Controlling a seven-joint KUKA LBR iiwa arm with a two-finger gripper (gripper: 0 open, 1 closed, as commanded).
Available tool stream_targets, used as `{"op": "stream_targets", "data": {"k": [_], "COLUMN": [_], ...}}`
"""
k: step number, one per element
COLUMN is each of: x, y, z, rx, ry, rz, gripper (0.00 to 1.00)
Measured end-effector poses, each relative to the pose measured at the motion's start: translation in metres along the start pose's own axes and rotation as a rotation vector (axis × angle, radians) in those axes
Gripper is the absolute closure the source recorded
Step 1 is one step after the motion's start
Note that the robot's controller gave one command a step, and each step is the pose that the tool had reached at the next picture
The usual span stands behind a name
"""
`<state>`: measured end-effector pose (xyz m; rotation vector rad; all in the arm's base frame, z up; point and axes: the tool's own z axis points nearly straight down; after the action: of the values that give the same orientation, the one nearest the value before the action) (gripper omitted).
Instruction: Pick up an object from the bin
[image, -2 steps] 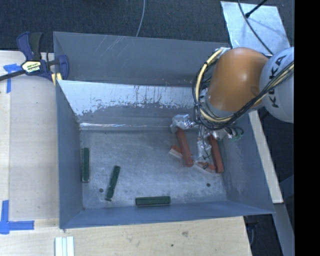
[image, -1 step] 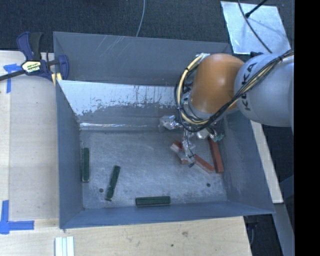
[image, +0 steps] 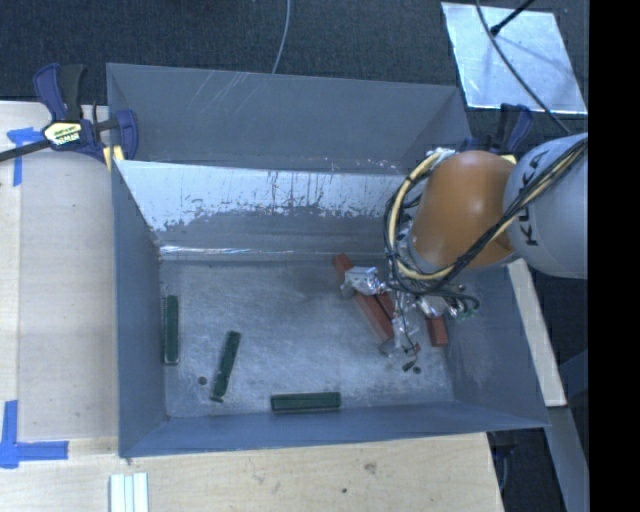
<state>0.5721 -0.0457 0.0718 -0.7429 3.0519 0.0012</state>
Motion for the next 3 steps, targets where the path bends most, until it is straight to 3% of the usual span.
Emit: {"op": "stream_targets", "data": {"k": [1,2,3], "x": [-0.015,-0.009,-0.002], "y": [-0.004,-0.04,-0.058], "z": [0.0,0.003,0.005], "rx": [-0.003,-0.021,-0.039], "ry": [0.012,0.016,0.018], "rz": [0.052,0.026,-0.177], "gripper": [0.0,0.0,0.0]}}
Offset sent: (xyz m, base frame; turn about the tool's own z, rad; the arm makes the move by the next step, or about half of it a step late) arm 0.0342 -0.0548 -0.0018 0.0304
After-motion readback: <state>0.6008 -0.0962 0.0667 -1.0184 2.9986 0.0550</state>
